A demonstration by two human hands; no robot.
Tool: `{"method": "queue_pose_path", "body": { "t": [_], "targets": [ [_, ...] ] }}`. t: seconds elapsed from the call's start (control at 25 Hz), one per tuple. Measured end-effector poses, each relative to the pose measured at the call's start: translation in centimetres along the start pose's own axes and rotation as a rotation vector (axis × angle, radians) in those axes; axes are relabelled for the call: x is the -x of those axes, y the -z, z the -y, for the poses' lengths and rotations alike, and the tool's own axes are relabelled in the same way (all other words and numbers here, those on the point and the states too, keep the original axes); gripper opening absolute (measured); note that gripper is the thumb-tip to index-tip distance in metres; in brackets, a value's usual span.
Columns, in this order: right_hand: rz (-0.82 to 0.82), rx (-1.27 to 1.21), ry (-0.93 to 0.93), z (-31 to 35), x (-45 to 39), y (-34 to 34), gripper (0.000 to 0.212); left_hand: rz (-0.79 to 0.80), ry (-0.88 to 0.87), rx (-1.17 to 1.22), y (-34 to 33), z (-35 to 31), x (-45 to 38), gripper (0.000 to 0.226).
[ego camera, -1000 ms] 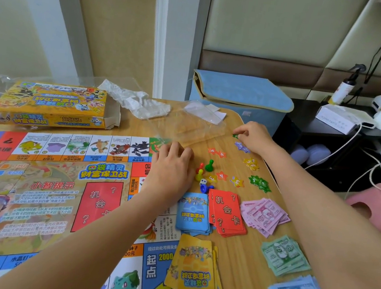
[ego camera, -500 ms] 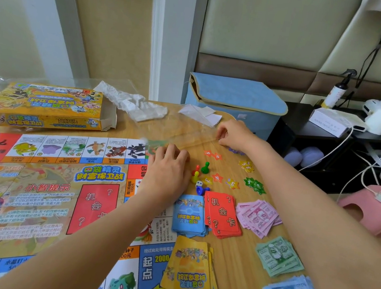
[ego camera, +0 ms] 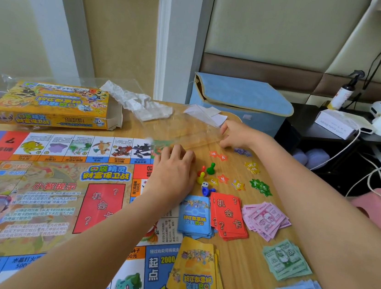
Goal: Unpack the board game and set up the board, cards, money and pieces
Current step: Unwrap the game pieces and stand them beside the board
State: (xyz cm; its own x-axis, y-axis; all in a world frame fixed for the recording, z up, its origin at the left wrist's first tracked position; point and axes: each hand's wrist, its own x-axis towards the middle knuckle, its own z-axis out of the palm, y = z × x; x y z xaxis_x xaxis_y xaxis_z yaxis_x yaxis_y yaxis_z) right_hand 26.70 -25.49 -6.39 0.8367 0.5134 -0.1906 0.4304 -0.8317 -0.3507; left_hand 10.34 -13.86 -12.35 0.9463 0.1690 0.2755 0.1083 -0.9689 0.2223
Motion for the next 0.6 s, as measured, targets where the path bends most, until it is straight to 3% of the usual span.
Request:
{"method": "queue_pose_path", "body": {
  "t": [0.08,0.16,0.24,0.36,0.44,0.6],
  "targets": [
    [0.032,-0.064,0.009,0.1,0.0,0.0,0.016,-0.001,-0.001,0.009,0.0,0.0,0.0,0.035],
    [0.025,-0.215,0.007,-0.1,0.2,0.4,0.022,0.000,-0.002,0.013,0.0,0.1,0.0,0.034],
    [-0.123,-0.342,-0.007,-0.6,0.7,1.2,0.023,0.005,-0.004,0.010,0.0,0.1,0.0,0.034],
    [-0.374,-0.127,-0.013,-1.7,1.8,1.7,0.020,0.000,-0.002,0.003,0.0,0.2,-0.1,0.033],
    [-0.303,-0.017,0.010,-2.4,2.7,1.2,0.016,0.002,0.000,0.004,0.1,0.2,0.0,0.033],
    [-0.248,-0.103,0.147,-2.1,4.7,1.1,0.014,0.009,0.002,0.002,0.1,0.0,-0.1,0.035]
  ]
}}
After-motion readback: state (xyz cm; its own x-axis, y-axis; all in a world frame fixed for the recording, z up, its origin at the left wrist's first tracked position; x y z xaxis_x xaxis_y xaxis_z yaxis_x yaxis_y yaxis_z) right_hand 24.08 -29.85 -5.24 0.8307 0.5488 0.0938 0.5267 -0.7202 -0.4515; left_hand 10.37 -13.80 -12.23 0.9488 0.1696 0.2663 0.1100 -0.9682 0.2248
